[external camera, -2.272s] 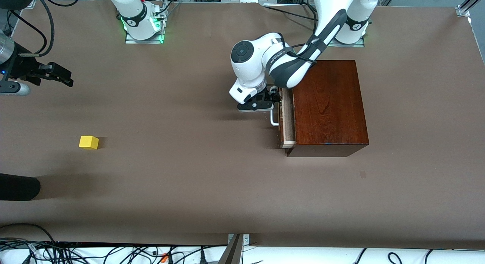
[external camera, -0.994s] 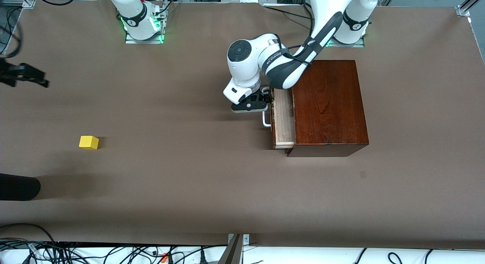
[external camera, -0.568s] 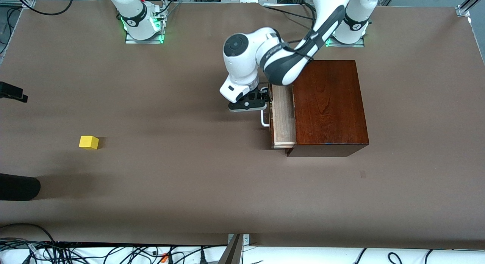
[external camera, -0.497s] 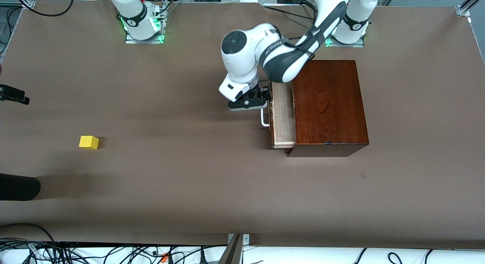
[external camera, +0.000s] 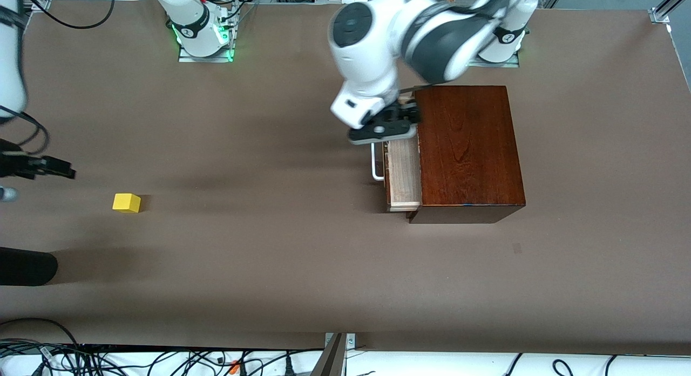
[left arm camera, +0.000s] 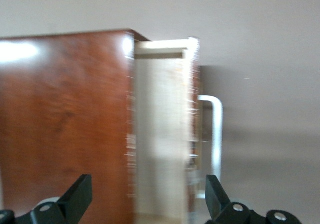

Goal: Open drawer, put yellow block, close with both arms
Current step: 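Pull the drawer open with the left gripper while the right gripper reaches the cube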

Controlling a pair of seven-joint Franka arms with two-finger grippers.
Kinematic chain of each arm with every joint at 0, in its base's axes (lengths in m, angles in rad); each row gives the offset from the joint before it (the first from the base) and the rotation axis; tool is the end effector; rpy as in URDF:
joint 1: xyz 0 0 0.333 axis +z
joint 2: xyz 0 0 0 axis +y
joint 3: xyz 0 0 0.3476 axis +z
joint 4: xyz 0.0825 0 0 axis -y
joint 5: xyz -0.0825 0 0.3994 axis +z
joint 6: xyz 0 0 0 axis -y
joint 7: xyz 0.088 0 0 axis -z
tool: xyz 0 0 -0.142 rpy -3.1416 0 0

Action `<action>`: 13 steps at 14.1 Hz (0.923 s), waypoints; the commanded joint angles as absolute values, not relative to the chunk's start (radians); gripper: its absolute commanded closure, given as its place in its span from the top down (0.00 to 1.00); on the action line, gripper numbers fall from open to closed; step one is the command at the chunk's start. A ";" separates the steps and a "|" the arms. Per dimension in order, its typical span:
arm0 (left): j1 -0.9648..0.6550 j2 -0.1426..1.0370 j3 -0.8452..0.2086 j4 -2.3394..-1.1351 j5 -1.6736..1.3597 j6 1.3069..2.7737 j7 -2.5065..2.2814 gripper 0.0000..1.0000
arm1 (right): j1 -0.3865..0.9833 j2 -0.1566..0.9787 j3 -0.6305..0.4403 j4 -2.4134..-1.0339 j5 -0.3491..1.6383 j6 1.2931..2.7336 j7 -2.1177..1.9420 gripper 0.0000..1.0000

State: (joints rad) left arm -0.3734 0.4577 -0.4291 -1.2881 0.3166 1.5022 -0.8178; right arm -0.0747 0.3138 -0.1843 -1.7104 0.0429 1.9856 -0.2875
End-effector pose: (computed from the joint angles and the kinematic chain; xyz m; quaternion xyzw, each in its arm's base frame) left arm 0.5448 -0.4175 0.4821 -0.9926 -0.0124 0.0241 0.1184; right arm 0.6444 -0.1568 0.3951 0.9998 0.0092 -0.0183 0.0041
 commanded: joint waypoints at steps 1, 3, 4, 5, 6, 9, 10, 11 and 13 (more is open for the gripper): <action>-0.220 0.379 -0.436 -1.299 0.227 1.436 -0.613 1.00 | -0.078 0.284 -0.183 -1.882 0.071 2.171 -0.296 1.00; -0.112 0.341 -0.436 -1.301 0.169 1.413 -0.510 1.00 | -0.075 0.294 -0.183 -1.974 0.077 2.299 -0.244 1.00; -0.068 0.328 -0.436 -1.301 0.155 1.402 -0.473 1.00 | -0.075 0.305 -0.181 -2.009 0.077 2.359 -0.230 1.00; -0.026 0.319 -0.436 -1.299 0.153 1.381 -0.433 1.00 | -0.075 0.328 -0.181 -2.026 0.078 2.403 -0.218 1.00; 0.018 0.311 -0.437 -1.299 0.143 1.362 -0.376 1.00 | -0.077 0.356 -0.181 -2.028 0.078 2.427 -0.213 1.00; 0.132 0.270 -0.419 -1.307 0.084 1.347 -0.183 1.00 | -0.077 0.412 -0.181 -2.028 0.095 2.486 -0.218 1.00; 0.118 0.223 -0.370 -1.340 0.074 1.353 -0.111 1.00 | -0.077 0.431 -0.179 -2.026 0.095 2.512 -0.219 1.00; 0.074 0.191 -0.289 -1.383 0.060 1.358 -0.054 1.00 | -0.077 0.451 -0.178 -2.022 0.097 2.535 -0.219 1.00; -0.009 0.114 -0.119 -1.472 -0.007 1.403 0.026 1.00 | -0.075 0.478 -0.172 -2.007 0.113 2.557 -0.219 1.00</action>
